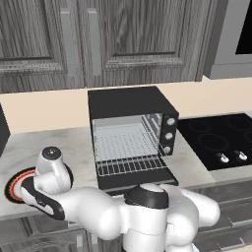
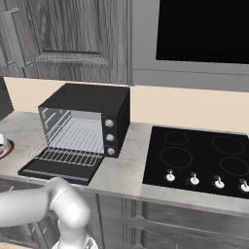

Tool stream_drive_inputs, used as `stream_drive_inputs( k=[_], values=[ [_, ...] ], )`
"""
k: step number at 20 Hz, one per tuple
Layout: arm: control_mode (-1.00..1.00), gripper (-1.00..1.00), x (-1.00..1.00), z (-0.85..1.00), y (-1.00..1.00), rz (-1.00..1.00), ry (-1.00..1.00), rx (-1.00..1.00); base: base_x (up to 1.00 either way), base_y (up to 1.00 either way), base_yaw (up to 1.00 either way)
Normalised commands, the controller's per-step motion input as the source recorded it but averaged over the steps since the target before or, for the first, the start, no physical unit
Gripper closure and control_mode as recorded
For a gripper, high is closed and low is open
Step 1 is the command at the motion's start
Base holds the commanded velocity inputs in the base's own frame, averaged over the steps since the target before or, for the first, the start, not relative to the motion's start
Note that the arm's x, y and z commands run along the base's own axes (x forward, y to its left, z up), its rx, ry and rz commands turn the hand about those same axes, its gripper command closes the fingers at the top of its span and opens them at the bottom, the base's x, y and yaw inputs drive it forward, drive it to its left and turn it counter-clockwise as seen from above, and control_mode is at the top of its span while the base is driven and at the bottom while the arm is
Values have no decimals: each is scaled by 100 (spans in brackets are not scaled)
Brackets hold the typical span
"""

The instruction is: Pick up the bagel from the plate, place it on the toaster oven rack, close the door, and set the timer.

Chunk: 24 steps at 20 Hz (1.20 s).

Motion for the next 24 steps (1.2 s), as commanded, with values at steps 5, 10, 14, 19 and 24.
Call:
stream_drive_inputs(
  k=[5, 10, 14, 19, 24],
  values=[
    [-100, -100, 14, -17, 15, 0, 0, 0, 0, 0, 0],
    [-100, -100, 9, -19, 17, 0, 0, 0, 0, 0, 0],
    [-100, -100, 9, -15, 17, 0, 0, 0, 0, 0, 0],
    [-100, -100, 11, -11, 14, 0, 0, 0, 0, 0, 0],
    [-100, -100, 12, -9, 14, 0, 0, 0, 0, 0, 0]
  ],
)
